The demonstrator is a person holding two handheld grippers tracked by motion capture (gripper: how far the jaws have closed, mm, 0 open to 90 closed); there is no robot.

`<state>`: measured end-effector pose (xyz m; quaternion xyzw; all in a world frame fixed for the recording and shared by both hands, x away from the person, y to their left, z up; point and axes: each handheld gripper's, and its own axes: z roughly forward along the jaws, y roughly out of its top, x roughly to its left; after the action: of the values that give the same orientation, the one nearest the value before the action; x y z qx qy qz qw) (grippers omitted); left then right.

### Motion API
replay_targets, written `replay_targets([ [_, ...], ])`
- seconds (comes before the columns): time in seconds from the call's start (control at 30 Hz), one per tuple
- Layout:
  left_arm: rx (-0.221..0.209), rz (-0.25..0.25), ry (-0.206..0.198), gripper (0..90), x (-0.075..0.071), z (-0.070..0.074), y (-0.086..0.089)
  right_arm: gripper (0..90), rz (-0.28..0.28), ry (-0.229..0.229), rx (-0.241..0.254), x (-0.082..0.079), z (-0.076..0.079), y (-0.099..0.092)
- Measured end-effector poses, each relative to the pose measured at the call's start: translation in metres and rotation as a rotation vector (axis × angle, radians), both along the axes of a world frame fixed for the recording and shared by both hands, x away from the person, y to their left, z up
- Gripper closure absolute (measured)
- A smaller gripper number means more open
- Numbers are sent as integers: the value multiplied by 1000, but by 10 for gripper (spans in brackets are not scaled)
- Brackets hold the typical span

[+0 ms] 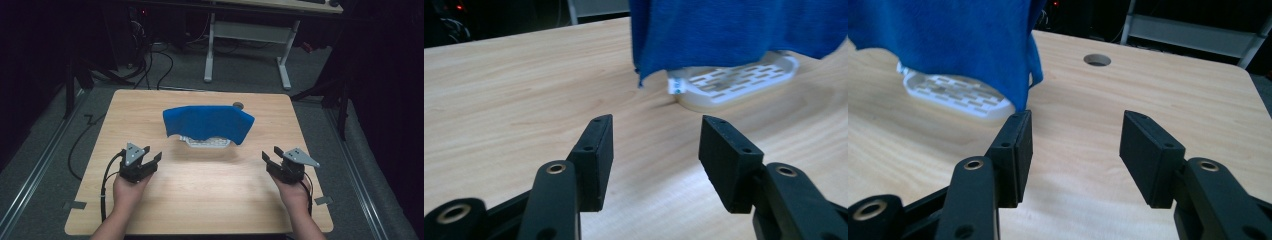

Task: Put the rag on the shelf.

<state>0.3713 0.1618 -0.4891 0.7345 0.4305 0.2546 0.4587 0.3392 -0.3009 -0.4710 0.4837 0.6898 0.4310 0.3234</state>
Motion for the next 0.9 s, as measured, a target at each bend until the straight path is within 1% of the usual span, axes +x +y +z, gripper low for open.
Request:
replay_targets([
  [0.03,7,-12,3,476,-8,-1,-2,466,-1,-3,-4,-8,-2,1],
  [0.07,7,-12,3,473,-8,-1,-2,466,-1,-3,-4,-8,-2,1],
  [0.1,8,-20,4,472,-12,-2,-4,460,9,-5,-13,-15,-4,4],
  [0.13,7,-28,5,472,-16,-3,-6,460,9,-5,-13,-15,-4,4],
  [0.17,10,-36,7,471,-21,-4,-8,457,12,-8,-18,-19,-5,6],
  [0.2,16,-54,17,466,-28,-7,-12,450,20,-10,-21,-27,-6,10],
  [0.23,16,-54,17,464,-28,-7,-12,450,20,-10,-21,-27,-6,10],
  [0.27,17,-67,26,464,-32,-9,-15,446,27,-8,-19,-30,-7,12],
  [0.3,21,-79,36,454,-36,-10,-19,438,40,-2,-19,-37,-8,18],
  [0.33,28,-86,40,454,-39,-11,-22,438,40,-2,-19,-37,-8,18],
  [0.37,23,-94,44,449,-45,-13,-26,434,42,-1,-15,-41,-9,20],
  [0.43,-5,-118,68,449,-58,-20,-34,431,50,3,-3,-52,-15,26],
  [0.47,-10,-139,94,451,-65,-25,-40,438,55,22,7,-63,-25,32],
  [0.5,5,-188,125,449,-73,-29,-53,439,67,33,0,-67,-29,36],
  [0.53,5,-188,125,446,-73,-29,-53,437,82,46,-4,-69,-31,39],
  [0.57,18,-217,124,446,-77,-29,-60,436,104,53,-22,-71,-33,43],
  [0.6,46,-243,112,446,-80,-30,-66,436,104,53,-22,-71,-33,43],
  [0.63,62,-254,106,445,-82,-31,-71,439,120,45,-50,-72,-34,47],
  [0.67,71,-265,106,445,-82,-31,-73,439,128,39,-64,-73,-34,49],
  [0.7,74,-273,114,444,-81,-33,-76,438,129,40,-61,-72,-34,51],
  [0.73,91,-272,108,443,-80,-33,-76,437,129,42,-64,-71,-34,51],
  [0.83,93,-265,101,441,-79,-33,-74,438,127,49,-69,-70,-36,50],
  [0.9,82,-251,109,441,-77,-33,-69,439,120,54,-64,-70,-37,48],
])
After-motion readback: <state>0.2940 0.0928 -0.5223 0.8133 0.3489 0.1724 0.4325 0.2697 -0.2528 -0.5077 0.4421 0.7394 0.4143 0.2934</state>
